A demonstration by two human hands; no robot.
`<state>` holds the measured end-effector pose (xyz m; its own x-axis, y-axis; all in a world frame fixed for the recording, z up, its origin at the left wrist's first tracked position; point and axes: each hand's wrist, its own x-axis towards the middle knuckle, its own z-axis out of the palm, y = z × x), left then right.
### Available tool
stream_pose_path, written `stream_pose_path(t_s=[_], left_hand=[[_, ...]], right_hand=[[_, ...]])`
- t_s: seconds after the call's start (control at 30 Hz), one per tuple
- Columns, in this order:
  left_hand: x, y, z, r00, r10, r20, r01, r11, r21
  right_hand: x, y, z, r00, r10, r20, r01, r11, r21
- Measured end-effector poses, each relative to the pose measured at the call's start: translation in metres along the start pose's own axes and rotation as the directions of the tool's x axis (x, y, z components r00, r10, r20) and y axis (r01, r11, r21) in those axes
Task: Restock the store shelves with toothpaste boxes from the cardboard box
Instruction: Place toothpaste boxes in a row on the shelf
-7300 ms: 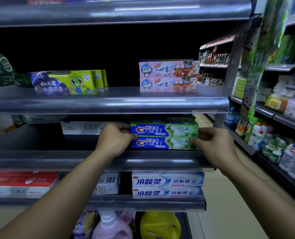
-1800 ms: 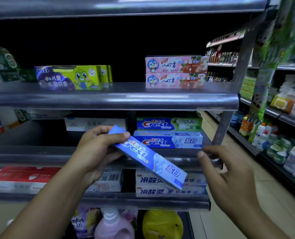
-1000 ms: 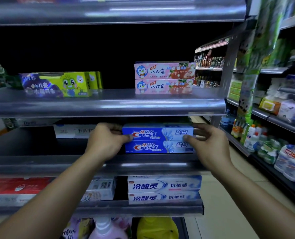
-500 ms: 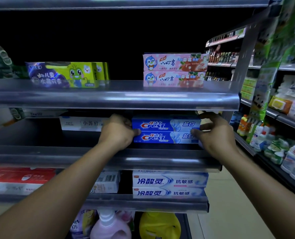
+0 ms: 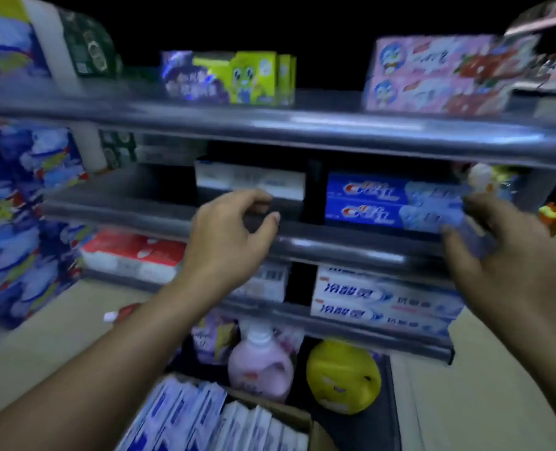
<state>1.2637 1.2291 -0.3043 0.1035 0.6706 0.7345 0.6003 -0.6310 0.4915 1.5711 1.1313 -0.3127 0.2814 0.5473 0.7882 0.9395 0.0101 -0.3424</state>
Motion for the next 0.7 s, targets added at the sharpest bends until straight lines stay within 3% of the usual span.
stream_pose_path(t_s=[0.07,0.17,0.27,0.37,0.47,0.57,0.63,0.7], left_hand=[[-0.041,-0.024,-0.03,1.0,0.005,-0.031,-0.003,0.998,0.068],[-0.111,-0.067,-0.066,0.974,-0.226,-0.006,0.225,0.964,0.143],[-0.183,-0.104,-0.09,0.843,-0.537,0.015,0.518,0.82,0.243],[-0.249,-0.128,-0.098,0.672,-0.735,0.092,0.659,0.65,0.377],[-0.3,-0.14,-0.089,0.57,-0.799,0.191,0.662,0.584,0.47],[-0.331,-0.145,-0.07,0.503,-0.81,0.301,0.555,0.57,0.606],[-0.344,-0.145,-0.058,0.513,-0.784,0.349,0.39,0.576,0.719],[-0.351,-0.144,-0.051,0.543,-0.763,0.35,0.335,0.579,0.743]], right_hand=[[-0.03,-0.013,0.004,1.0,-0.011,0.027,0.007,0.989,0.147],[-0.079,-0.044,0.018,0.987,0.009,0.16,-0.058,0.95,0.306],[-0.127,-0.074,0.041,0.967,-0.023,0.253,-0.077,0.923,0.377],[-0.169,-0.092,0.069,0.906,0.017,0.422,-0.215,0.879,0.426],[-0.206,-0.107,0.089,0.821,0.014,0.571,-0.331,0.827,0.455],[-0.235,-0.118,0.1,0.754,-0.027,0.657,-0.407,0.766,0.498],[-0.249,-0.119,0.104,0.724,-0.037,0.689,-0.437,0.748,0.5],[-0.261,-0.117,0.105,0.701,-0.043,0.712,-0.451,0.746,0.49]])
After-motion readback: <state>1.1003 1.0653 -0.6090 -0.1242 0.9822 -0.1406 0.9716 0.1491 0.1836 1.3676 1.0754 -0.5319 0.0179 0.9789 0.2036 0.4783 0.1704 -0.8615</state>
